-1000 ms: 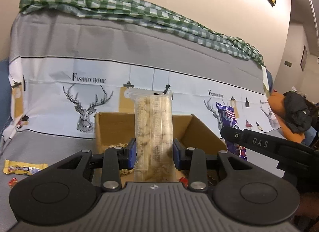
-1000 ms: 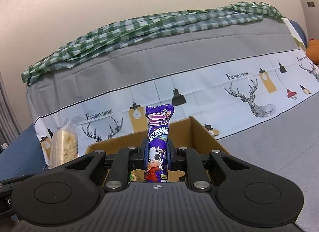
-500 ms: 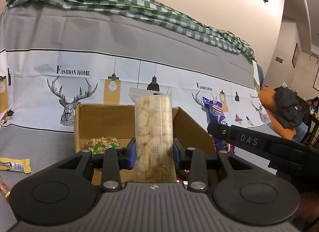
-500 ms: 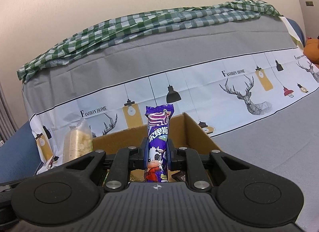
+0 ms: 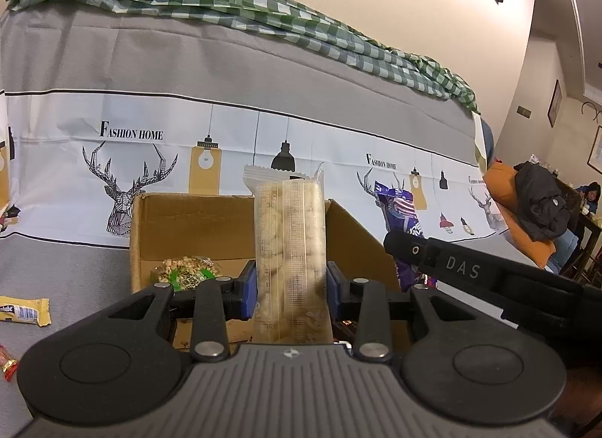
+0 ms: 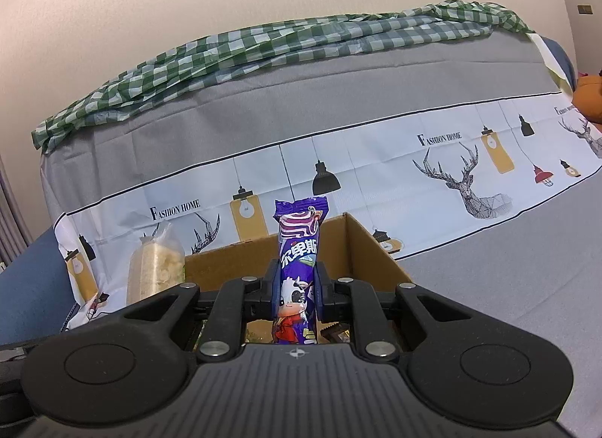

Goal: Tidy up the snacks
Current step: 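Hold the nut bar and purple candy bar above the open box, then open the left tool over the box while the right tool releases the candy bar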

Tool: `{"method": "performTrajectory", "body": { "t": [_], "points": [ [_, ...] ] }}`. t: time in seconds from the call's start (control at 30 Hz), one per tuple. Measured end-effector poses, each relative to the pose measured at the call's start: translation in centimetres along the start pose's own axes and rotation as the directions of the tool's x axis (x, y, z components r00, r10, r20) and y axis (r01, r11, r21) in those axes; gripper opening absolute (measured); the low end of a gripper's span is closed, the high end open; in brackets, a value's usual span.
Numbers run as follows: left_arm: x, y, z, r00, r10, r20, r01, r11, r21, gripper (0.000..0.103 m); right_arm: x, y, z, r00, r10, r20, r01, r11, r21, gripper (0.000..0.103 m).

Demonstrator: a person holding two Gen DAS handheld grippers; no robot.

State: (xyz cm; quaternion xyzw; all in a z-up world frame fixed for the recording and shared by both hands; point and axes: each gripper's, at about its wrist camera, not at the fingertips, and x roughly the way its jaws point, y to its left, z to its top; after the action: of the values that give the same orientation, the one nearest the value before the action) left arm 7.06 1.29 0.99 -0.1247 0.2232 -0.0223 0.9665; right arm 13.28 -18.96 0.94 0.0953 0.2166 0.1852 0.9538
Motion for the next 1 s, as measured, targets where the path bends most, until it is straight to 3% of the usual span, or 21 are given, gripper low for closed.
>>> {"method": "performTrajectory", "body": {
  "t": [1.0],
  "points": [
    [0.06,-0.19,0.11,1.000,-0.007,-0.002,0.007,1.000,-0.008,0.040,0.09,-0.13,-0.16,1.000,0.004,0.006,-0.004,1.000,-0.017,0.017]
  ]
}}
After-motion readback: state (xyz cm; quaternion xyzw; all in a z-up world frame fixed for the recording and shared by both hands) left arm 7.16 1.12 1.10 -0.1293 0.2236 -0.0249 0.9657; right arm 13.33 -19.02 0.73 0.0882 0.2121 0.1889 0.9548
